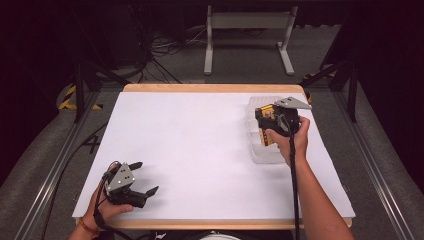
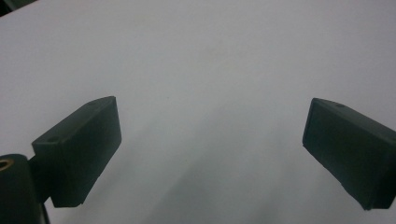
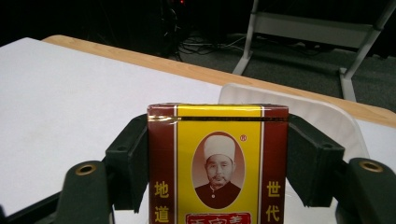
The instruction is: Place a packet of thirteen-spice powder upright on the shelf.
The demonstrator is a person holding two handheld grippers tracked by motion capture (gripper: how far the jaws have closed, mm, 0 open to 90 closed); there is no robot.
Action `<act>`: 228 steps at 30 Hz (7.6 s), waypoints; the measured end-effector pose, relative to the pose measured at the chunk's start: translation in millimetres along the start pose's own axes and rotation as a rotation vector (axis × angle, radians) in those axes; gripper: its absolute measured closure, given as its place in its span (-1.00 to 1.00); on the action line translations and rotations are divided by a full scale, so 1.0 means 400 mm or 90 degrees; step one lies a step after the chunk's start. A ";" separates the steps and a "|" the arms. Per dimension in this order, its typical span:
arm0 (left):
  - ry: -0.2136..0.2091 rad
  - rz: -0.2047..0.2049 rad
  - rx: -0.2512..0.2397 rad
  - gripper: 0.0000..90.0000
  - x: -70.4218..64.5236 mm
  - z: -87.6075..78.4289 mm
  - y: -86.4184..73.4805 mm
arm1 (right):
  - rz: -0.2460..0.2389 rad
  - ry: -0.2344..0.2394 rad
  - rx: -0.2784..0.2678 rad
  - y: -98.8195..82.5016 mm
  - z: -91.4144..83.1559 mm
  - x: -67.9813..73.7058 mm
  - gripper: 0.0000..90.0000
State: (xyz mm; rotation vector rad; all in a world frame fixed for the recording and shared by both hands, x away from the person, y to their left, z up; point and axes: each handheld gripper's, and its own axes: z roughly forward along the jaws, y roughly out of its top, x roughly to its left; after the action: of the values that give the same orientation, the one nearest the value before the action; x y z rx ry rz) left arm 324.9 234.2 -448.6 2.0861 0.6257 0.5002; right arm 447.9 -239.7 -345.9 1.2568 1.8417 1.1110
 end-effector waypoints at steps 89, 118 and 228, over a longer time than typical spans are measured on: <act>-0.003 0.007 0.006 -0.89 -0.004 0.003 0.001 | -0.040 -0.033 0.106 -0.065 -0.099 -0.056 -0.32; -0.003 0.004 0.007 -0.89 -0.004 0.006 0.002 | -0.075 -0.029 0.114 -0.085 -0.147 -0.063 -0.48; -0.016 0.016 0.001 -0.88 -0.006 0.013 0.009 | -0.176 -0.028 0.101 -0.428 -0.349 -0.146 -0.75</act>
State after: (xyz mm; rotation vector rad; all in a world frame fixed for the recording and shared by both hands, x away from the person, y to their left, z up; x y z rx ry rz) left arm 326.8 227.6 -448.5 2.1003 0.5865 0.4866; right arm 280.2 -366.4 -435.6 1.0615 2.0292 0.7967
